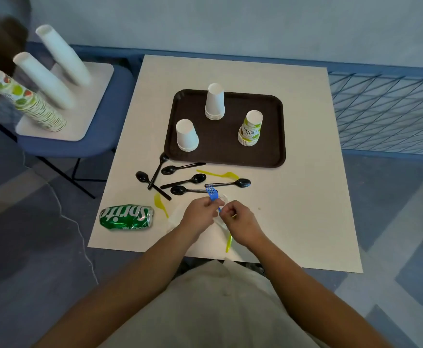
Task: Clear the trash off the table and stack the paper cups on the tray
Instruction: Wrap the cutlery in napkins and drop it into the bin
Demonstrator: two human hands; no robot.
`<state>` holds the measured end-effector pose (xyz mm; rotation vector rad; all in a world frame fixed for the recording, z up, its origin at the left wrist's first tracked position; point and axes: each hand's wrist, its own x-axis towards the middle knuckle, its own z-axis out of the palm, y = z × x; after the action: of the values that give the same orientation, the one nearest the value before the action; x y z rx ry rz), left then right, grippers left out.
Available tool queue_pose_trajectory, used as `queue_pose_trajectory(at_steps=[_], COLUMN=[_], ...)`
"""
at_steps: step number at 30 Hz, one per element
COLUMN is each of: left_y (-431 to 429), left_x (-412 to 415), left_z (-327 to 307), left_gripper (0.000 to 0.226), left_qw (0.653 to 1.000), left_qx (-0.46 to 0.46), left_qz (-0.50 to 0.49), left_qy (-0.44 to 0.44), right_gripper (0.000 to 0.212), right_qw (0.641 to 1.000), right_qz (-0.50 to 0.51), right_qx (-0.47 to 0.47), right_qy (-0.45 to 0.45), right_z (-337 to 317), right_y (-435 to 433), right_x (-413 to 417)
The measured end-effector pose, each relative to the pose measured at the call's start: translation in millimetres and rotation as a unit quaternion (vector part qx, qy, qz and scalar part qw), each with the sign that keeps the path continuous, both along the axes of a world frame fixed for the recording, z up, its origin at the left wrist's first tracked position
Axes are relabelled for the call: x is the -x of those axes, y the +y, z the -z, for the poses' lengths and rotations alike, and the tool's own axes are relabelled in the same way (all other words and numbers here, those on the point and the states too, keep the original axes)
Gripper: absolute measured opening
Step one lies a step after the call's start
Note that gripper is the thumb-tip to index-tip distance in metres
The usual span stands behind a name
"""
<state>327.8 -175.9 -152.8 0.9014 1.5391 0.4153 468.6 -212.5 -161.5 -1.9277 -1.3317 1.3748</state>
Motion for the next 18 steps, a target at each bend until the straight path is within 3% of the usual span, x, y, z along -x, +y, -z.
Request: queue_pose_trajectory(at_steps=[3,5,9,14,16,18], left_y=[2.5,4.2,8.0,7.6,6.0,5.3], left_x=[-0.6,-1.2,-4.9,-11.6,-11.1,-9.1], left_z=[7.6,11.2,12.2,11.7,13.1,15.3], left_gripper=[0.019,0.022,0.03,0.042,0.038,0.027], left_qw=[0.998,0.995,0.998,0.997,0.994,0.977], left_qx=[-0.021,-0.031,-0.005,0.022,0.014,-0.04], left_qz=[0.013,0.031,-0.002,-0.01,0.036,0.118], left_qy=[0.062,0.086,0.063,0.076,0.098,0.173], right_gripper=[0.017,0.029,0.046,0.04,0.034,0.028], right_qw=[0.999,0.988,0.924,0.917,0.927,0.938], right_qz=[-0.006,-0.057,-0.205,-0.187,-0.163,-0.134], right_qx=[0.027,0.062,0.135,0.146,0.155,0.156], right_qy=[-0.041,-0.131,-0.294,-0.32,-0.3,-0.278], right_z=[4.3,10.1,19.6,27.7,28.7,25.5], right_y=[0.6,-1.1,-7.2,-11.0,-7.9,-3.1], right_x=[-7.0,-15.7,-24.2,-32.3,-39.8,-47.4])
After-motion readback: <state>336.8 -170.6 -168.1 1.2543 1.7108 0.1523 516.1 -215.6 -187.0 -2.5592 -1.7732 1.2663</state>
